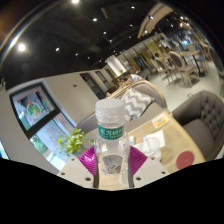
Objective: Pour water
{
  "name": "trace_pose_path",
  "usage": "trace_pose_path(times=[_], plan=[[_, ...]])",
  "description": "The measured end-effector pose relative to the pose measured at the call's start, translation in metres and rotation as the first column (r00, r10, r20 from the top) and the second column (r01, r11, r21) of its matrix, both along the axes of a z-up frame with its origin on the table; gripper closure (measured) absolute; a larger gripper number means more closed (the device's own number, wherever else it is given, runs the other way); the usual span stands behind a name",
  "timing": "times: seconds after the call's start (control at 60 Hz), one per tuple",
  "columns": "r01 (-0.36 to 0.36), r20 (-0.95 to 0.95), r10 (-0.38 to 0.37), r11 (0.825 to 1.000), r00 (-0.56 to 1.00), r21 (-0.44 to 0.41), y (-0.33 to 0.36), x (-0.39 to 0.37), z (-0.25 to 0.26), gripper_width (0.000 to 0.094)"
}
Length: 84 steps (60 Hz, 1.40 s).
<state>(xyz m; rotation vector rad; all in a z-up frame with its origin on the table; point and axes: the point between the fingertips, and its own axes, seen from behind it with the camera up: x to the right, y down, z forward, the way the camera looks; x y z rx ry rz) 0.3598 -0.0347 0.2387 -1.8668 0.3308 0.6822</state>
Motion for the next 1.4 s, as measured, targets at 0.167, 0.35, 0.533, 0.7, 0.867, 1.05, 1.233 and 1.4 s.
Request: trace_pose_path(times=[0.167, 0.35, 0.533, 0.7, 0.867, 1.05, 1.233, 1.4], plan=[[0.085, 0.405, -0.092, 0.996, 0.910, 0.034, 0.020, 0.114, -0.046, 0.0545], [0.079, 0.576, -0.044, 0.996, 0.817, -0.036, 0.020, 0.164, -0.123, 0.0543], [0.088, 0.577, -0.015, 0.991, 0.816, -0.099, 0.026, 0.179, -0.187, 0.0537], [0.095, 0.579, -0.018, 0.990, 0.815, -0.103, 0.022, 0.179, -0.216, 0.0520], [0.112, 0.568, -0.033, 0.988, 0.823, -0.105, 0.021, 0.182, -0.218, 0.0442], [0.155, 0.525, -0.014, 0.962, 0.851, -0.226, -0.006, 0.179, -0.214, 0.0087], [0.222, 0.581, -0.018, 0.934, 0.814, -0.281, -0.064, 0.170, -0.169, 0.0082], [0.259, 0.595, -0.033, 0.918, 0.803, -0.299, -0.133, 0.130, -0.108, 0.0083]])
